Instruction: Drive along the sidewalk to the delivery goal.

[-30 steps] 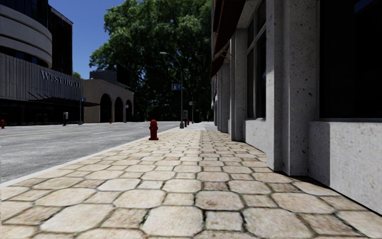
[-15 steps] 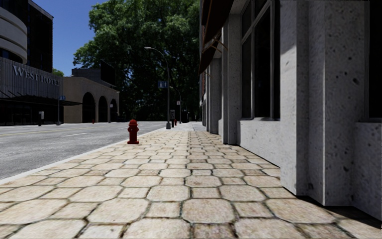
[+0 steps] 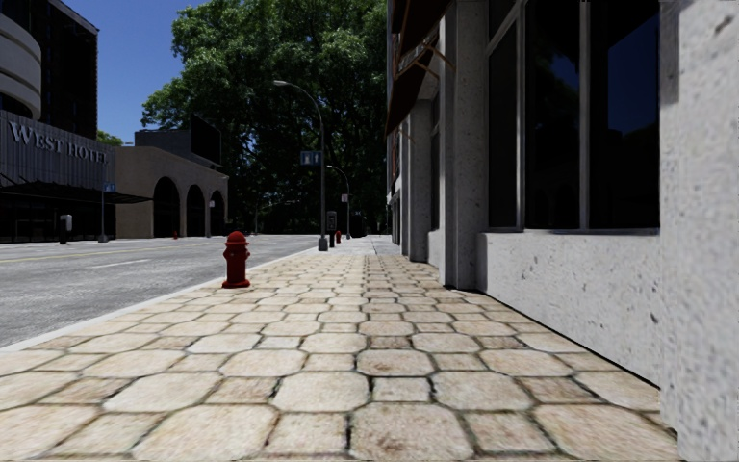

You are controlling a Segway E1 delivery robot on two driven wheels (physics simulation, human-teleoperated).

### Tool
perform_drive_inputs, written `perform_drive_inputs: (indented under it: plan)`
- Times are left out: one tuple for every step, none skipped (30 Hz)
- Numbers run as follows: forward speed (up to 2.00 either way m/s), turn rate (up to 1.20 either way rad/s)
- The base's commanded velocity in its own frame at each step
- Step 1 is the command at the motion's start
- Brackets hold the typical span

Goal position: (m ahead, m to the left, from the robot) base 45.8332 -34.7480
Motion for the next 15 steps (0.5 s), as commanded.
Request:
perform_drive_inputs:
  plan:
    - [2.00,0.00]
    - [2.00,0.00]
    - [2.00,0.00]
    - [2.00,0.00]
    - [2.00,0.00]
    - [2.00,0.00]
    - [2.00,0.00]
    - [2.00,0.00]
    - [2.00,0.00]
    - [2.00,0.00]
    - [2.00,0.00]
    - [2.00,0.00]
    - [2.00,0.00]
    - [2.00,0.00]
    - [2.00,0.00]
